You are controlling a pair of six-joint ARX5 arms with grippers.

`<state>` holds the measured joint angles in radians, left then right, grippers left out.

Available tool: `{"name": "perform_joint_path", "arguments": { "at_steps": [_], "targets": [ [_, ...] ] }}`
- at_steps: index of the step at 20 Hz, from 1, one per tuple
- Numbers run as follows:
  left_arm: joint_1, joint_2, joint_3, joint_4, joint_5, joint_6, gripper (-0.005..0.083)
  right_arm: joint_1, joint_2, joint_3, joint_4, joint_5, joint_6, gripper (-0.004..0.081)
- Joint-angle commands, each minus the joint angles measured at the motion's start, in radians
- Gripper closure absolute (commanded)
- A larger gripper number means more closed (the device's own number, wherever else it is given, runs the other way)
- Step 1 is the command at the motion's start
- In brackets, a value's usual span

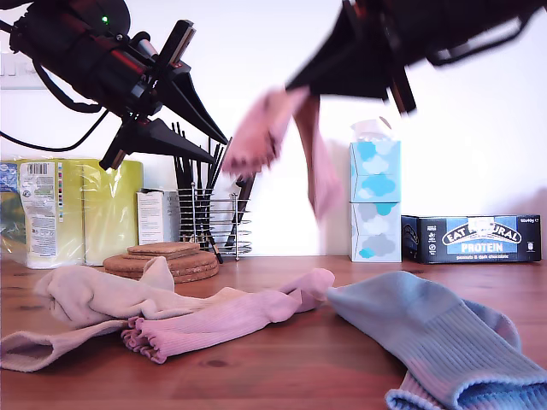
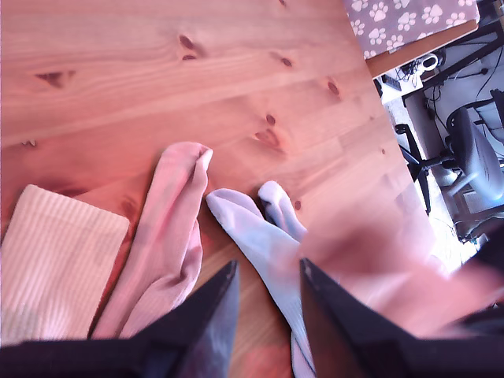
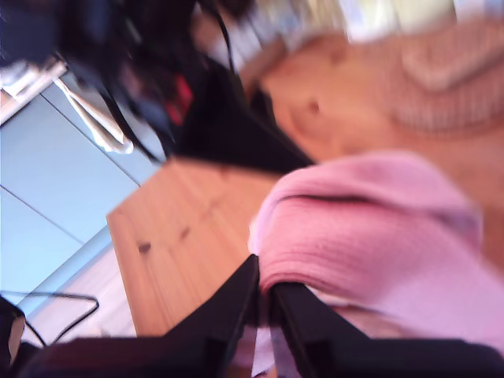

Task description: Pair up the socks based on colour and pattern, by placing each sock on top of its pair

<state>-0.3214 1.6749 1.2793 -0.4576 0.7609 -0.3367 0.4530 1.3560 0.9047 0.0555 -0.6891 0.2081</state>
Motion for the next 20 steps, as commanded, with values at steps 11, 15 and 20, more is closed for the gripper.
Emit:
{"name": "perform_joint_path", "arguments": {
  "at_steps": [11,15,20],
  "targets": [
    [0.002,-0.008,0.006,0.004,0.009,0.008,0.0555,0.138,0.294,-0.040,-0.393,-0.071,-0.167,0.0783],
    [0.002,-0.008,0.006,-0.007,0.009,0.014,0.0555,0.149,0.294,-0.040,-0.510,-0.059,-0.183,0.0528],
    [0.002,-0.008,0.006,-0.026,0.009,0.032,0.0555,0.146,0.294,-0.040,-0.582,-0.005,-0.187,0.0372]
  ]
}}
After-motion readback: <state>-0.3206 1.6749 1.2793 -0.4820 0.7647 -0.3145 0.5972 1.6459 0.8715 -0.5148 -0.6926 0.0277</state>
